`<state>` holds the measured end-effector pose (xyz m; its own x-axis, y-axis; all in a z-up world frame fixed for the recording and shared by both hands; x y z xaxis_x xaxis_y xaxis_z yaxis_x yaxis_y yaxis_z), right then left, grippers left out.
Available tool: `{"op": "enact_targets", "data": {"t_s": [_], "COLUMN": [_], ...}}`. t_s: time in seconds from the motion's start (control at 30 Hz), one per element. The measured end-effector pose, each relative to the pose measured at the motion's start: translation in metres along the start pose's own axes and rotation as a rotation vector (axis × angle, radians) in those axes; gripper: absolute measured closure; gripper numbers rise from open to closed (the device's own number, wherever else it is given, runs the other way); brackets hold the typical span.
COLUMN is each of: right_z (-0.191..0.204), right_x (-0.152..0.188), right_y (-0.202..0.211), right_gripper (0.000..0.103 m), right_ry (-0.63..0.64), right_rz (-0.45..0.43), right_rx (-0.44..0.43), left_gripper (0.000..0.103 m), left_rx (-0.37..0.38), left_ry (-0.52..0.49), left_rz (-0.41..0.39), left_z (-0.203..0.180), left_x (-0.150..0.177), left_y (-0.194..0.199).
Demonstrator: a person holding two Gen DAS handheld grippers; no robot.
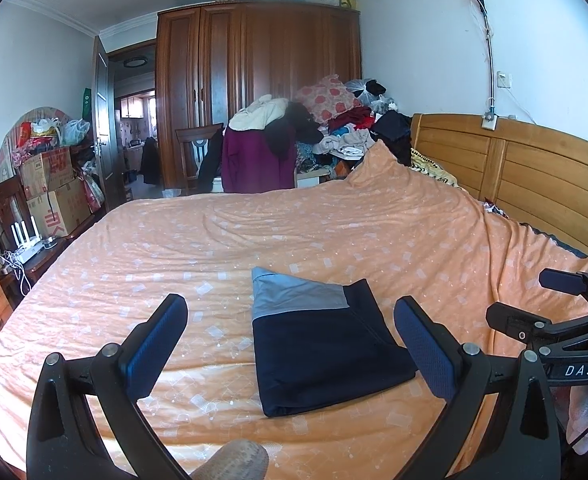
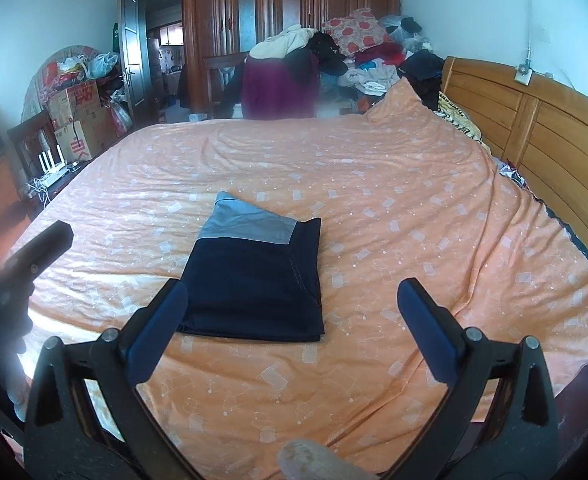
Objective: Fold small clothes
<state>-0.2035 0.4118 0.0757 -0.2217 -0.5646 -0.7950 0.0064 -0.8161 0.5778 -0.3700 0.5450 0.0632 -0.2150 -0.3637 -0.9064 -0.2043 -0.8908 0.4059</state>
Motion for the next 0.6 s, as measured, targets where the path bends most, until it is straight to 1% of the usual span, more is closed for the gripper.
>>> {"op": "enact_targets", "data": {"t_s": [0.6], "right_z": [-0.0078], "right_x": [0.0049], "right_y": [-0.0033], "right_gripper": [0.000], "right_ry": [-0.035], "right_rz": [0.019], "right_rx": [-0.016], "left_gripper": [0.000], "left_rx": [0.008], "left_ry": [-0.013], "left_rz": [0.003], "left_z": [-0.0014], "left_x": [0.0010], "left_y": [-0.0046]}}
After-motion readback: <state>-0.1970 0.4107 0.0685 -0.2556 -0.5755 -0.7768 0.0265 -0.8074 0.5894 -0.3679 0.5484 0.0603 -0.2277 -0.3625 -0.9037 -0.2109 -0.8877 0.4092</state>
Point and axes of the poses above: each gripper's, at about its wrist camera, not at the fingertips, and y roughly against the way its jaws point, z to its left, x to its underside, the point moved 5 cm from there along -y, roughly the way its jaws point, and after that the axes turned 15 degrees about -x, right-handed, at the moved point
